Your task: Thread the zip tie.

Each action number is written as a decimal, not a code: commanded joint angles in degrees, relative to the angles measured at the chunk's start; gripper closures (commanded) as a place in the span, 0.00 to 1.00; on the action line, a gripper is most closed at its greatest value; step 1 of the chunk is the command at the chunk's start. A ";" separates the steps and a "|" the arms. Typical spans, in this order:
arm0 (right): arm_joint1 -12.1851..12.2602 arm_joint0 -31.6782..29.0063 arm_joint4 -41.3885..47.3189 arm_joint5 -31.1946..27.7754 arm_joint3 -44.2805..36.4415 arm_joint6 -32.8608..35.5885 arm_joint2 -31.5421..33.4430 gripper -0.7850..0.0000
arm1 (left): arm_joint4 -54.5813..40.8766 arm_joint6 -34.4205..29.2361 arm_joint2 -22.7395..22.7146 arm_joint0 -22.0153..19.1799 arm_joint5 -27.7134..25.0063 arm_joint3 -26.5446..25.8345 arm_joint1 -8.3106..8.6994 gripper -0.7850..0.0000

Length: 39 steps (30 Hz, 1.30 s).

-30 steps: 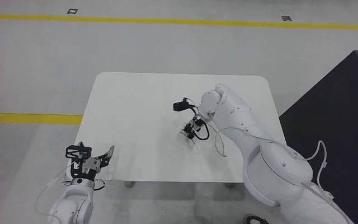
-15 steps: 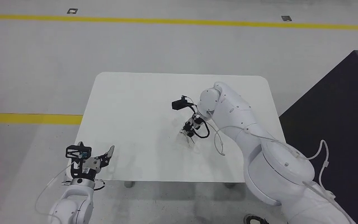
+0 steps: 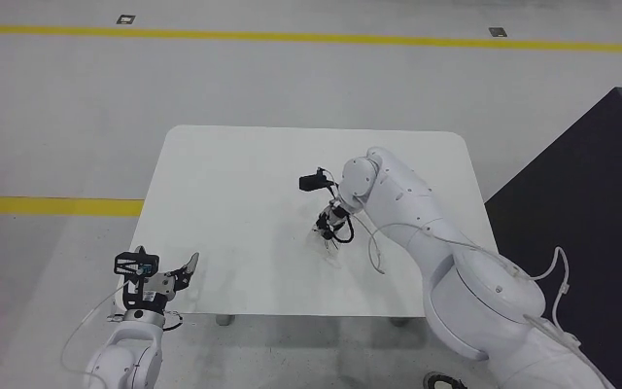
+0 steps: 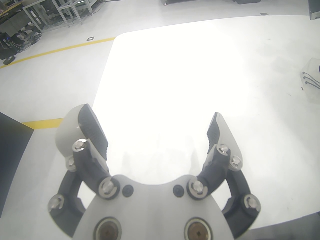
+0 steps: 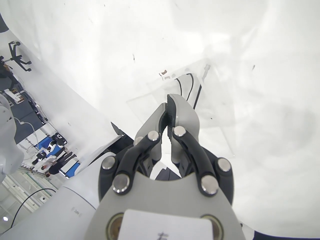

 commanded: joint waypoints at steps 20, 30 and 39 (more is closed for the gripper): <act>-1.90 -1.33 -6.21 6.09 -0.15 -4.29 -0.56 1.00 | 0.00 0.00 0.00 0.00 0.00 0.00 0.00 0.00; -2.67 -1.02 -7.59 6.76 1.15 -4.66 -0.10 0.96 | 0.00 0.00 0.00 0.00 0.00 0.00 0.00 0.00; -3.14 -0.98 -8.86 7.41 1.45 -5.11 0.32 0.87 | 0.00 0.00 0.00 0.00 0.00 0.00 0.00 0.00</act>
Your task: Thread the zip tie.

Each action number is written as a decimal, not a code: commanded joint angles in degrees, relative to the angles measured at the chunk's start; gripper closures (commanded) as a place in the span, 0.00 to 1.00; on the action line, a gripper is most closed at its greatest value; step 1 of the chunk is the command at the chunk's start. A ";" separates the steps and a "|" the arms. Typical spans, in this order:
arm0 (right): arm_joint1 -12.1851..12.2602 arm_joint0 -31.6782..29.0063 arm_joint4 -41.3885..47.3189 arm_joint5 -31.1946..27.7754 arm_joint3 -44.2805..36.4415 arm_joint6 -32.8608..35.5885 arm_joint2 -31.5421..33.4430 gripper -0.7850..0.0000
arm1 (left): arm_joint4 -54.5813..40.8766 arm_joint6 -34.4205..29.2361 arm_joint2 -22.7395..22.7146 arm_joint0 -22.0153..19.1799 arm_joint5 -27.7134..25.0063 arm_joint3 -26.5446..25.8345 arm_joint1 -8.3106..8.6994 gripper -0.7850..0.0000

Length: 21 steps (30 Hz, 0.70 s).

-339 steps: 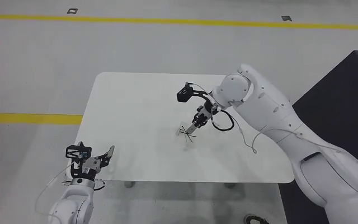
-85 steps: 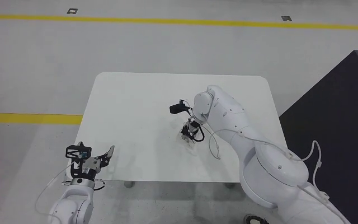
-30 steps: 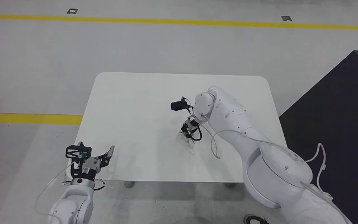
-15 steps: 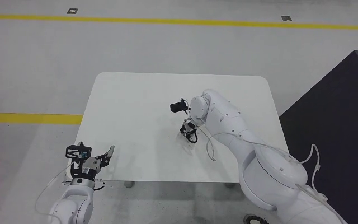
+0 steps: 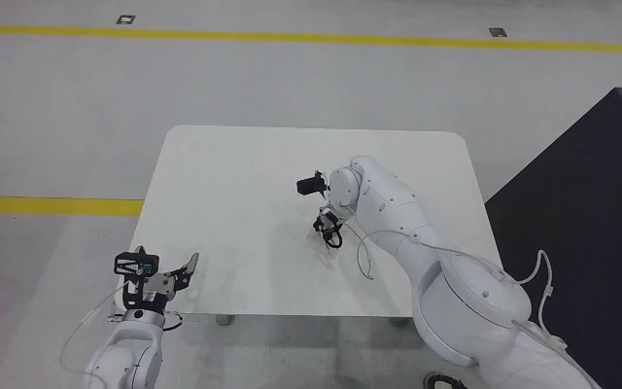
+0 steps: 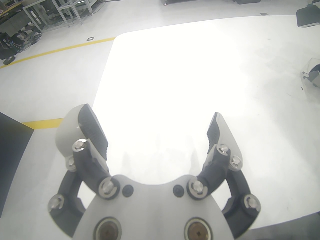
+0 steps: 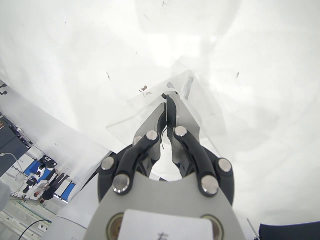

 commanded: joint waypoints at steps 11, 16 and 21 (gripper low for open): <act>-0.06 0.51 -1.10 -2.29 -0.09 -0.53 0.92 0.84 | 0.00 0.00 0.00 0.00 0.00 0.00 0.00 0.00; -0.01 0.76 -1.25 -2.82 -0.46 -1.03 1.48 0.85 | 0.00 0.00 0.00 0.00 0.00 0.00 0.00 0.00; 0.10 0.80 -1.67 -2.52 -0.39 -1.06 1.90 0.85 | 0.00 0.00 0.00 0.00 0.00 0.00 0.00 0.00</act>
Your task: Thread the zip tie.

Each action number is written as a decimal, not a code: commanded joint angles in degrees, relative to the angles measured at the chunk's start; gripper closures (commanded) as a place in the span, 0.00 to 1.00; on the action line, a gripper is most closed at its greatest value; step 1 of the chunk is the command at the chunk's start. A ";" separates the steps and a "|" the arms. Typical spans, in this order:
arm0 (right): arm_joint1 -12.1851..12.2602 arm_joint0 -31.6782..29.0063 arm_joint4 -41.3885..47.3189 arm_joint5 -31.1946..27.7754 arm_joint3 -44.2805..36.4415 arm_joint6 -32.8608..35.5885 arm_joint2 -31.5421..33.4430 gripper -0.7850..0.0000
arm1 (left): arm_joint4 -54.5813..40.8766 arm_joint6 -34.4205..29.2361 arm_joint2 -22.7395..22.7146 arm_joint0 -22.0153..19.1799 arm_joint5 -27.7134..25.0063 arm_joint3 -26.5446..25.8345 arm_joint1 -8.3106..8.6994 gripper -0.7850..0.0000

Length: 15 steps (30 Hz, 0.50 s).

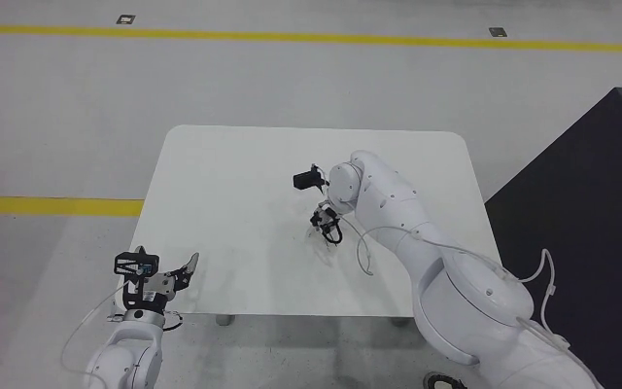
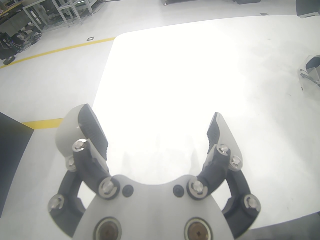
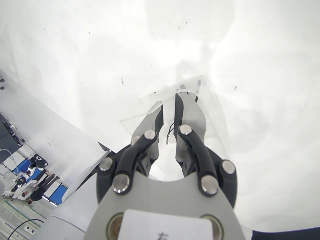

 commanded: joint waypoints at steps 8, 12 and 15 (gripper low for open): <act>-0.05 -0.31 -1.78 3.30 -0.22 -0.27 0.22 0.82 | 0.00 0.00 0.00 0.00 0.00 0.00 0.00 0.00; -0.18 -0.38 -2.36 4.57 -0.54 -0.31 0.38 0.79 | 0.00 0.00 0.00 0.00 0.00 0.00 0.00 0.00; -0.29 -0.37 -2.96 5.90 -0.59 -0.44 0.45 0.78 | 0.00 0.00 0.00 0.00 0.00 0.00 0.00 0.00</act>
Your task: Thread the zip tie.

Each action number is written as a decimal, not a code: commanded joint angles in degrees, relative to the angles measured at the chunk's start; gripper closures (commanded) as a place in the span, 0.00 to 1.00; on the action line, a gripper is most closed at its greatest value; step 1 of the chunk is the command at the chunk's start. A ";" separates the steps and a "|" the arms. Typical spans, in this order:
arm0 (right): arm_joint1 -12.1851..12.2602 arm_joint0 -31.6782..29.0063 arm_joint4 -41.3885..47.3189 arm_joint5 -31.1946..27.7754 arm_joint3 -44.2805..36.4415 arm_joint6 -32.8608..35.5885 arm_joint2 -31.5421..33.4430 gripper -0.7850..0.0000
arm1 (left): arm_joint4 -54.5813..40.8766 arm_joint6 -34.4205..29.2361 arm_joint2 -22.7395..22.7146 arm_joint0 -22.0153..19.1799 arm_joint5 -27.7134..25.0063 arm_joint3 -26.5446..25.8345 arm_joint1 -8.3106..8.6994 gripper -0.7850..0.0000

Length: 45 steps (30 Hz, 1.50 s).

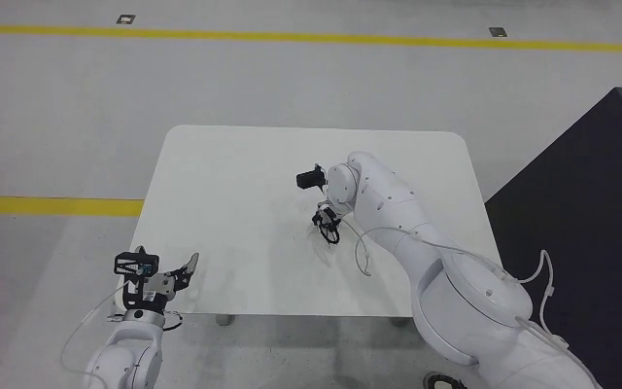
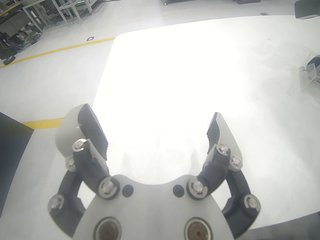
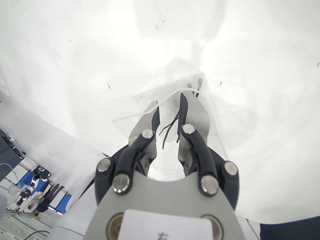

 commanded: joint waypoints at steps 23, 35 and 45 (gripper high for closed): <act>-0.82 0.16 -0.89 3.79 0.51 1.89 1.92 0.79 | 0.00 0.00 0.00 0.00 0.00 0.00 0.00 0.00; -1.79 -0.11 -2.16 7.18 1.29 2.53 2.23 0.80 | 0.00 0.00 0.00 0.00 0.00 0.00 0.00 0.00; -2.57 -0.26 -3.54 9.31 1.71 2.23 2.37 1.00 | 0.00 0.00 0.00 0.00 0.00 0.00 0.00 0.00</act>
